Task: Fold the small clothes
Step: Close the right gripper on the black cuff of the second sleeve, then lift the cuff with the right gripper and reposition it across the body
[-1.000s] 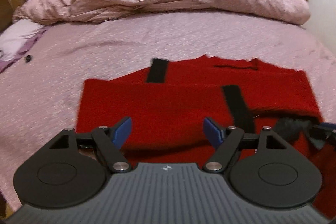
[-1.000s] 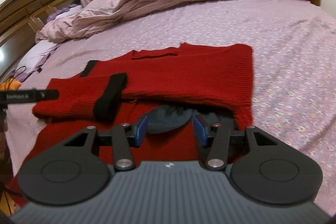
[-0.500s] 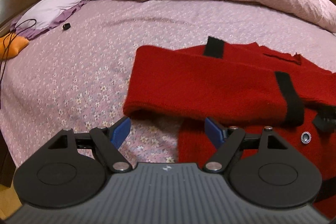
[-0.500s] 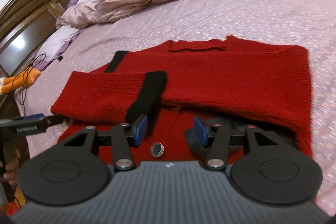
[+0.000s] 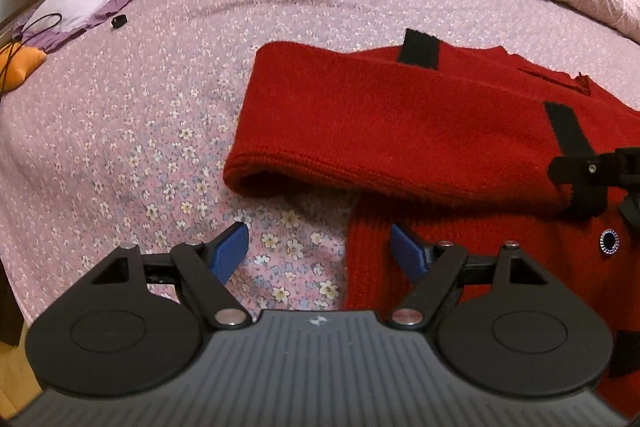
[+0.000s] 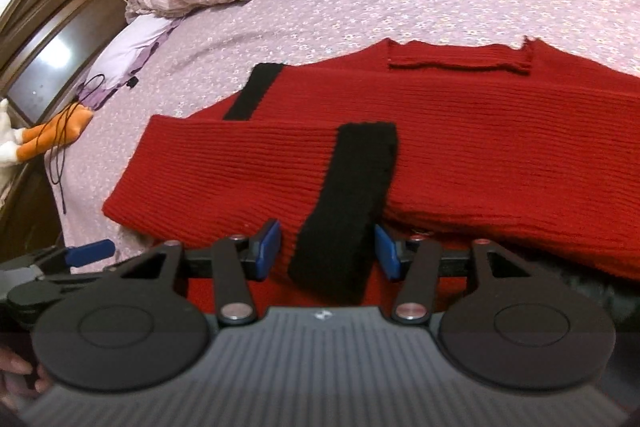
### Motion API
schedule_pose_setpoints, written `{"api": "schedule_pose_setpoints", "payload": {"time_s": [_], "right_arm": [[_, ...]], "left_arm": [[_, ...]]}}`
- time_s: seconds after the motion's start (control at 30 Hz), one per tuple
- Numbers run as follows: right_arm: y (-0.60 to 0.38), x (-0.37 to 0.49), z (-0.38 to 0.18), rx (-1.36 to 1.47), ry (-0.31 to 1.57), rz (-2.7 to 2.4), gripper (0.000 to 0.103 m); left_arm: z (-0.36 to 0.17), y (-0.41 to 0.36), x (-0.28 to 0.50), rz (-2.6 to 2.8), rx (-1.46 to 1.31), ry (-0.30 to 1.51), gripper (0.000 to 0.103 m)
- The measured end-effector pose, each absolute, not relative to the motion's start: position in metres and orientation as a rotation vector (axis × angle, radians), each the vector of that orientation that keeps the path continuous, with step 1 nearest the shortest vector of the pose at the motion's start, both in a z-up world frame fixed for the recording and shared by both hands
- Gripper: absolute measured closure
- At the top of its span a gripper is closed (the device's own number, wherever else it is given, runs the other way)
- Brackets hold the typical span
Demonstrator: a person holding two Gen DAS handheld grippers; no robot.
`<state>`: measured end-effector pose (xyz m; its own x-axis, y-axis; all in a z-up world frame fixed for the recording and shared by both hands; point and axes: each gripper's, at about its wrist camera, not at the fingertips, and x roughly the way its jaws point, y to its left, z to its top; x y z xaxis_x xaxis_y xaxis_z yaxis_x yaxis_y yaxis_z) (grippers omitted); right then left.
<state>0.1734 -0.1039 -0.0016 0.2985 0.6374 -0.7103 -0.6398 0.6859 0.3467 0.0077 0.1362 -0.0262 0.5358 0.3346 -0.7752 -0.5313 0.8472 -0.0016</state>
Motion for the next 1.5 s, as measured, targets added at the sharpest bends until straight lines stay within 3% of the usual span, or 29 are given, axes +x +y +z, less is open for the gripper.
{"api": "schedule_pose_setpoints", "payload": {"time_s": [0.33,0.4,0.43,0.53,1.07,1.5], "right_arm": [[-0.094,0.180,-0.007,0.028,0.944,0.851,0.050],[-0.094,0.176,-0.002,0.030,0.931,0.870,0.066],[-0.093,0.176,0.001,0.029,0.926,0.881,0.081],[-0.093,0.171,0.015,0.035,0.888,0.901,0.086],[-0.086,0.204,0.133,0.145,0.682,0.964,0.089],[-0.164,0.223,0.191,0.140,0.477,0.820,0.089]], "left_arm": [[-0.033,0.140,0.009,0.518,-0.263,0.870,0.021],[-0.033,0.140,0.009,0.520,-0.263,0.869,0.021],[-0.032,0.140,0.009,0.521,-0.262,0.867,0.021],[-0.029,0.138,0.008,0.522,-0.259,0.847,0.021],[-0.025,0.138,0.031,0.552,-0.217,0.780,0.021],[-0.033,0.126,0.059,0.576,-0.122,0.786,0.021]]}}
